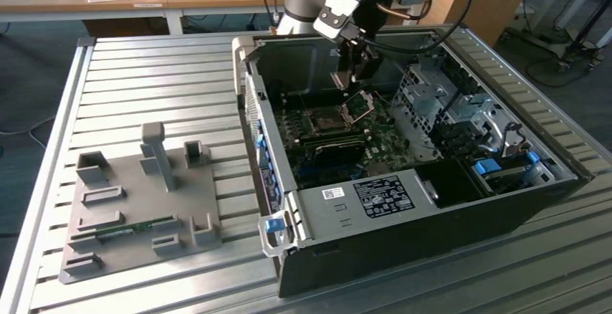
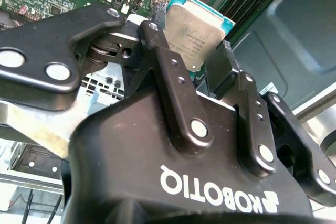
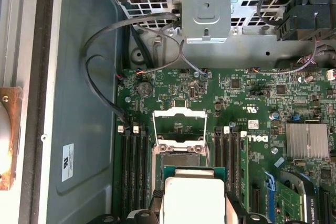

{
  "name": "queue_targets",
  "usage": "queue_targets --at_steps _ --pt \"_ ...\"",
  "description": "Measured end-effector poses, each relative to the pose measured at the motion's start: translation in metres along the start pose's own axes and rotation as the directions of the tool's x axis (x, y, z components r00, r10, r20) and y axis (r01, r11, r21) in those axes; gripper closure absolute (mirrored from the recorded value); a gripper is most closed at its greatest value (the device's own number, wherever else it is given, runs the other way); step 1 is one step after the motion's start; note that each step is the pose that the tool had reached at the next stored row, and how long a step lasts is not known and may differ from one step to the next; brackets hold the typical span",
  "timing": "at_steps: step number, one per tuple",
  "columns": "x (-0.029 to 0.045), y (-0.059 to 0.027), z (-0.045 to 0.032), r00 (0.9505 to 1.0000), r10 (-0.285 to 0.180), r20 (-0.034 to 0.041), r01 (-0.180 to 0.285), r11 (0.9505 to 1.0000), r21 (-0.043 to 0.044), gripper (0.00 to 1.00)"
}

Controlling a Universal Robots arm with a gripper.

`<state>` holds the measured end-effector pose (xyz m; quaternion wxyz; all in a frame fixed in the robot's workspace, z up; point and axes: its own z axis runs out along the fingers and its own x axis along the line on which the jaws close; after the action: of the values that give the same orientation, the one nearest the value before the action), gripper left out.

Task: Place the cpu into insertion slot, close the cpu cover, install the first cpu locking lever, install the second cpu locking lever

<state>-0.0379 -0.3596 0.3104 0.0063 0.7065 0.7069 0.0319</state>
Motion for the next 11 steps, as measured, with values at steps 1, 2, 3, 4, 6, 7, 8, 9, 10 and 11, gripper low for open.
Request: queue_targets --at_steps 1,2,3,4,6,7,8,9,10,11 --pt "0.0 0.0001 0.0002 1.0 0.0 -0.0004 0.0 1.0 0.0073 0.46" --pt "0.0 0.0002 0.0003 1.0 0.001 -0.0002 -0.001 0.9998 0.0202 0.46" --pt "0.0 0.0002 0.0002 1.0 0.001 0.0 -0.001 0.9997 0.0251 0.46" --pt "0.0 0.0002 0.0002 1.0 0.001 -0.0001 -0.001 0.9997 0.0252 0.46" --pt "0.0 0.0002 0.0002 1.0 0.001 -0.0001 -0.001 0.9997 0.0253 0.46" --pt "0.0 0.0002 0.0002 1.0 0.001 -0.0001 -0.001 0.9997 0.0253 0.46" --pt "0.0 0.0002 0.0003 1.0 0.002 -0.0003 -0.002 0.9997 0.0253 0.46" --pt "0.0 0.0002 0.0004 1.0 0.004 -0.001 -0.004 0.9997 0.0252 0.46" --pt "0.0 0.0002 0.0004 1.0 0.005 -0.0011 -0.005 0.9997 0.0251 0.46" --pt "0.0 0.0002 0.0004 1.0 0.005 -0.0012 -0.005 0.9997 0.0251 0.46"
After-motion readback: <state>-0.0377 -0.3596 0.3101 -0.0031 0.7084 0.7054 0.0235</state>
